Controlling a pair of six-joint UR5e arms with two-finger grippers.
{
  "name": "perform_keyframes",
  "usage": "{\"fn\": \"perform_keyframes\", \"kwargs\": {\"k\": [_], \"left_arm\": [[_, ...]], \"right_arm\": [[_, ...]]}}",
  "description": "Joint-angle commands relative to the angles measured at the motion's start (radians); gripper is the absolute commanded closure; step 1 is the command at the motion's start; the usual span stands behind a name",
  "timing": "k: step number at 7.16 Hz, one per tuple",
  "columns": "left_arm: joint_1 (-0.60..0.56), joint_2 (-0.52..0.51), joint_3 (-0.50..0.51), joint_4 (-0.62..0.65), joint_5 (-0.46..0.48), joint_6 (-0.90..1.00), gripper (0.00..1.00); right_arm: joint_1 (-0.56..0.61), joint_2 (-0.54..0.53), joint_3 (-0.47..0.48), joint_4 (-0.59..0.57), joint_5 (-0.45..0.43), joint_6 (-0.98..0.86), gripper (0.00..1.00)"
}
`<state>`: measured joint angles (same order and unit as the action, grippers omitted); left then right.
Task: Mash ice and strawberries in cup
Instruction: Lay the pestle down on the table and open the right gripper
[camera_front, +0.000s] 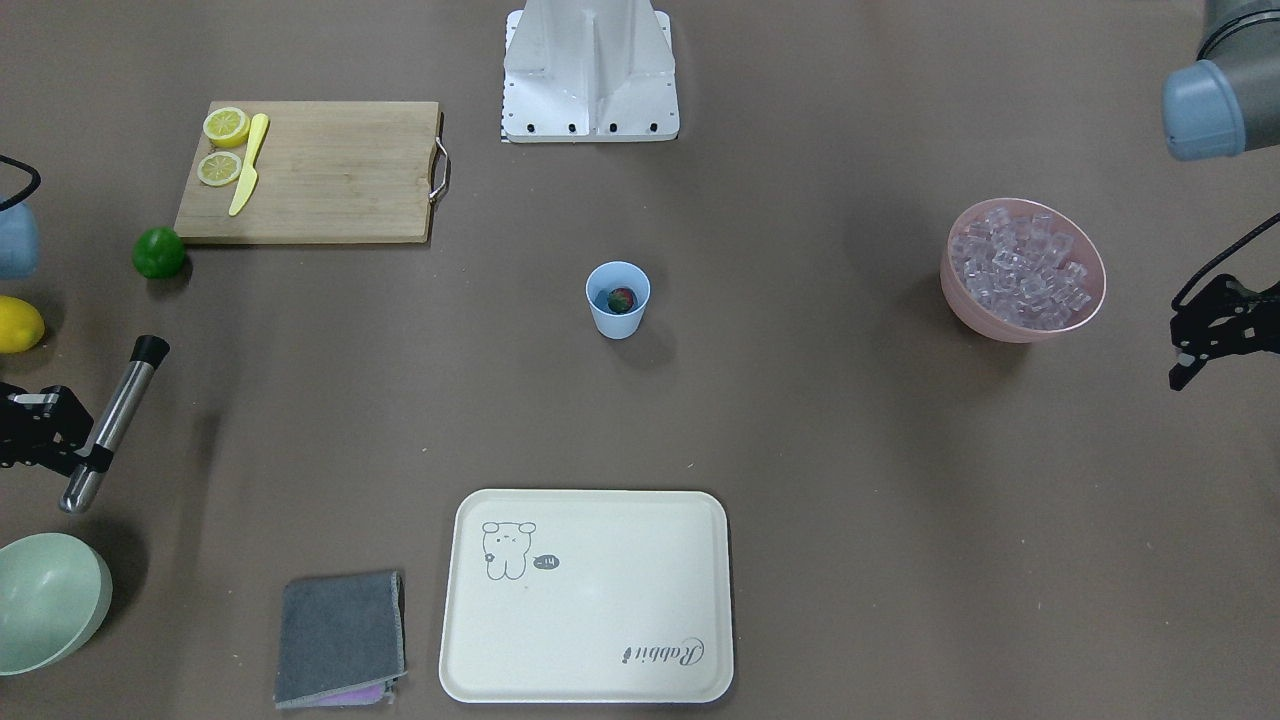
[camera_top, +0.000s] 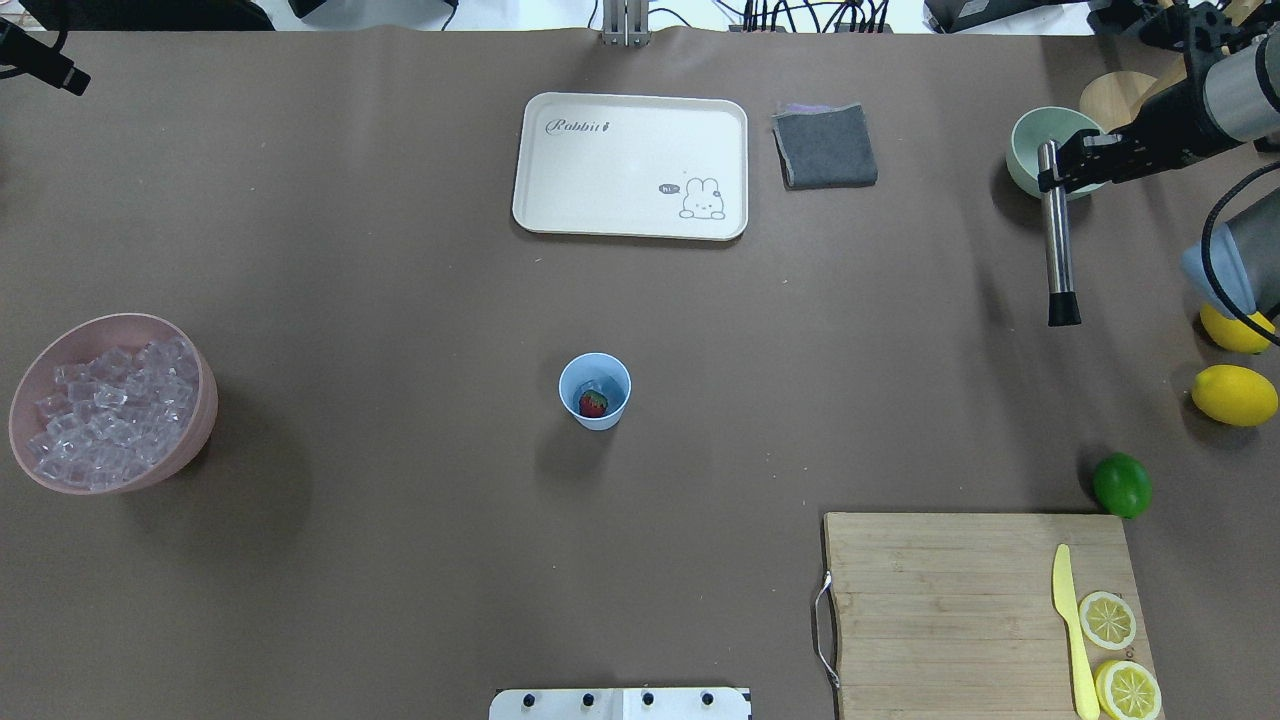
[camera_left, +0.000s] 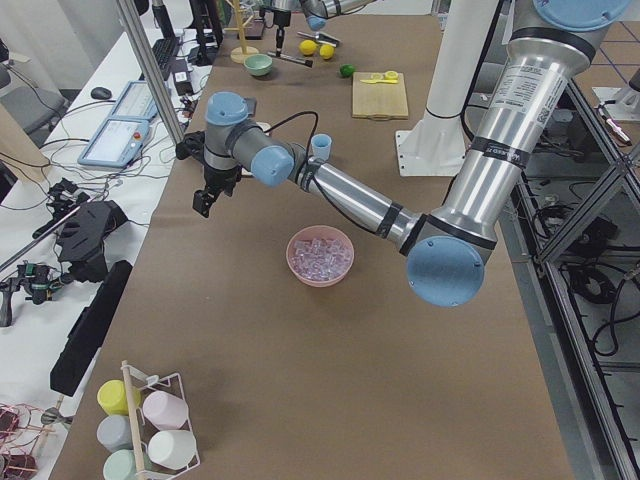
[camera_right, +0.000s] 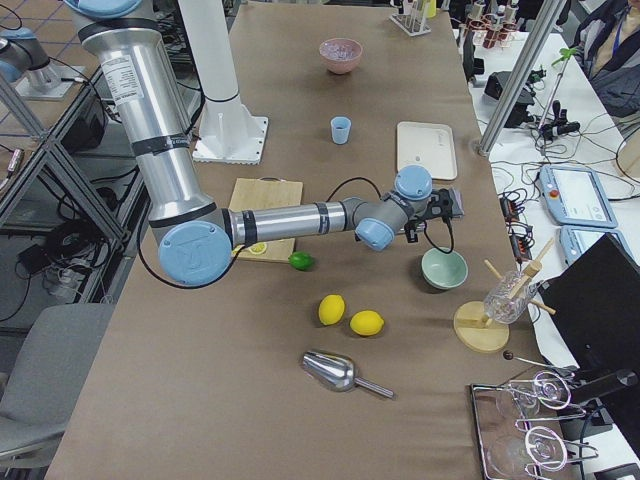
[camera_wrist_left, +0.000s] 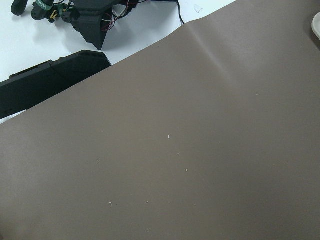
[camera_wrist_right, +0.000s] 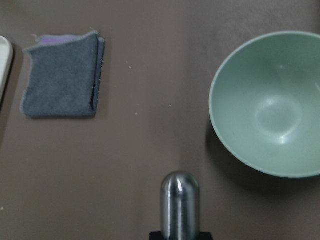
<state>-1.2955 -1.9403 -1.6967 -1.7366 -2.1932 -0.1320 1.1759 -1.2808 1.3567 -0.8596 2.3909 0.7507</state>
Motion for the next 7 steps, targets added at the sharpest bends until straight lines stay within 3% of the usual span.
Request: {"fn": "perform_keyframes", "kwargs": {"k": [1,3,7], "left_arm": [[0.004,-0.012,-0.004,0.0,0.001,0.0,0.03],[0.007,-0.028,-0.012,0.0,0.09,-0.003,0.03],[0.015,-0.017,-0.037,0.0,0.092,-0.008,0.03]], "right_arm": [[-0.044,-0.006,-0.019,-0.033,-0.001,-0.01,1.0],[-0.064,-0.024,-0.007,-0.044,0.01,-0.007,1.0],[-0.113,-0.031,-0.018,-0.047,-0.004,-0.004,1.0]]}}
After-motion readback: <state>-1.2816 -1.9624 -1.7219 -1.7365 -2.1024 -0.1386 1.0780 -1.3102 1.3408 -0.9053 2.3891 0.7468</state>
